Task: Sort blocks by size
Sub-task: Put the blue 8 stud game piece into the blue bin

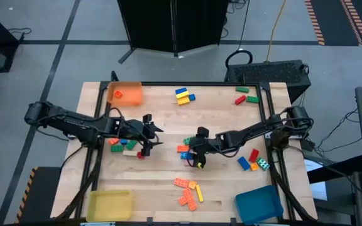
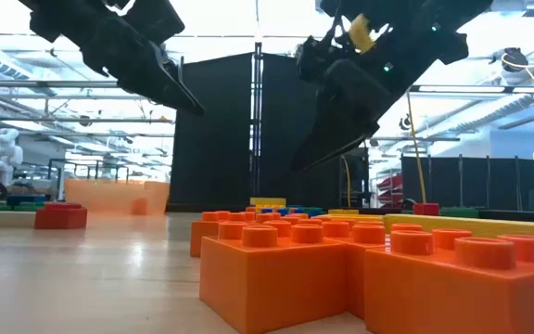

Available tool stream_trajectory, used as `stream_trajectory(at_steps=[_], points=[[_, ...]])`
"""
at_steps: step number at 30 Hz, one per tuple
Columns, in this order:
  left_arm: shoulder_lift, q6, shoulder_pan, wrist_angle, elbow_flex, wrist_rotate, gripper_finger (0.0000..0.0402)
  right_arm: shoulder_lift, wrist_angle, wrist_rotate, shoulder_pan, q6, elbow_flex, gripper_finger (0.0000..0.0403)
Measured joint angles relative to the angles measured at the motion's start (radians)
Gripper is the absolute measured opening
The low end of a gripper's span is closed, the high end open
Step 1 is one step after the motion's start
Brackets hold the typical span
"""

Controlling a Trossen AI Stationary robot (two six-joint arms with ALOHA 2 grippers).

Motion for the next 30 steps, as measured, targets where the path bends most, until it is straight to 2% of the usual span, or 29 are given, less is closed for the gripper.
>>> stream_trajectory(at_steps=[3,7,13,15,25,30], points=[[0.001,0.0,-0.013,0.015,0.0,0.001,0.0254,0.0,-0.011,-0.06,0.006,-0.015,0.0,0.0242],[0.003,0.018,-0.03,0.045,0.0,0.018,0.0254,0.0,-0.022,-0.19,0.014,-0.036,0.0,0.0242],[0.003,0.024,-0.045,0.057,0.0,0.062,0.0254,0.0,-0.031,-0.214,0.064,-0.098,0.0,0.0242],[0.003,0.022,-0.046,0.057,0.0,0.068,0.0254,0.0,-0.024,-0.198,0.073,-0.104,0.0,0.0242],[0.004,-0.016,-0.045,0.07,0.0,0.041,0.0254,0.0,0.0,0.052,0.025,0.032,0.0,0.0242],[0.004,-0.044,-0.054,0.05,0.0,0.039,0.0254,0.0,-0.02,0.053,-0.015,0.036,0.0,0.0242]])
